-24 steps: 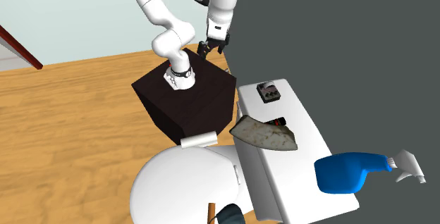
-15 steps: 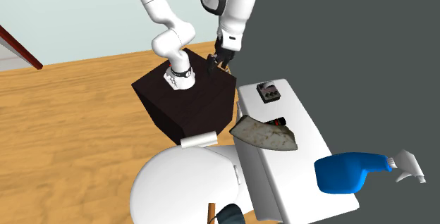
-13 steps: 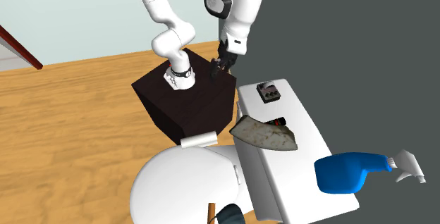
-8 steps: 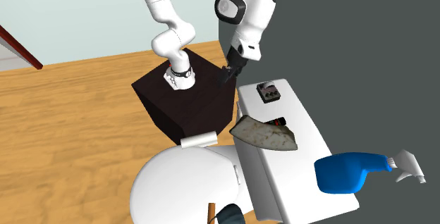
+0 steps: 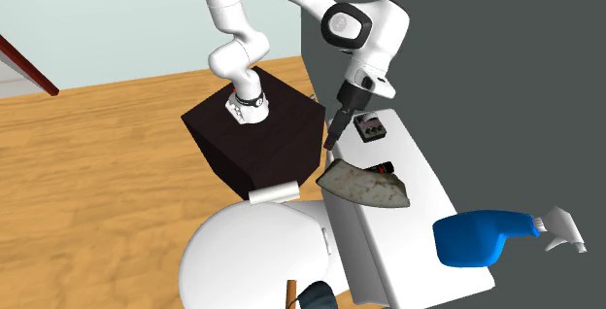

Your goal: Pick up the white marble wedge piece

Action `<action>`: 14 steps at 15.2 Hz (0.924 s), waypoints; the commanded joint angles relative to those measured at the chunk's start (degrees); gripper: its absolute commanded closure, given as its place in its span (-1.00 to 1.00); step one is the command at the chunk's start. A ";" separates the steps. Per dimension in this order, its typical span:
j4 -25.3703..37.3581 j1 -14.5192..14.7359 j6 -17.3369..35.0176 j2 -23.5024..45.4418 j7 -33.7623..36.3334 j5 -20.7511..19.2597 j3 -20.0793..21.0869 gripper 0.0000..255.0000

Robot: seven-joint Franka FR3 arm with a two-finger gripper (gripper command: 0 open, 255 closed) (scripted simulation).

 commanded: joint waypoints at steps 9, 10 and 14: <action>10.95 0.59 3.50 11.89 -0.80 -12.86 0.86 -1.00; 10.46 0.57 3.93 12.05 -0.29 -13.07 0.82 -1.00; 8.41 0.48 5.88 12.93 2.08 -14.12 0.67 -1.00</action>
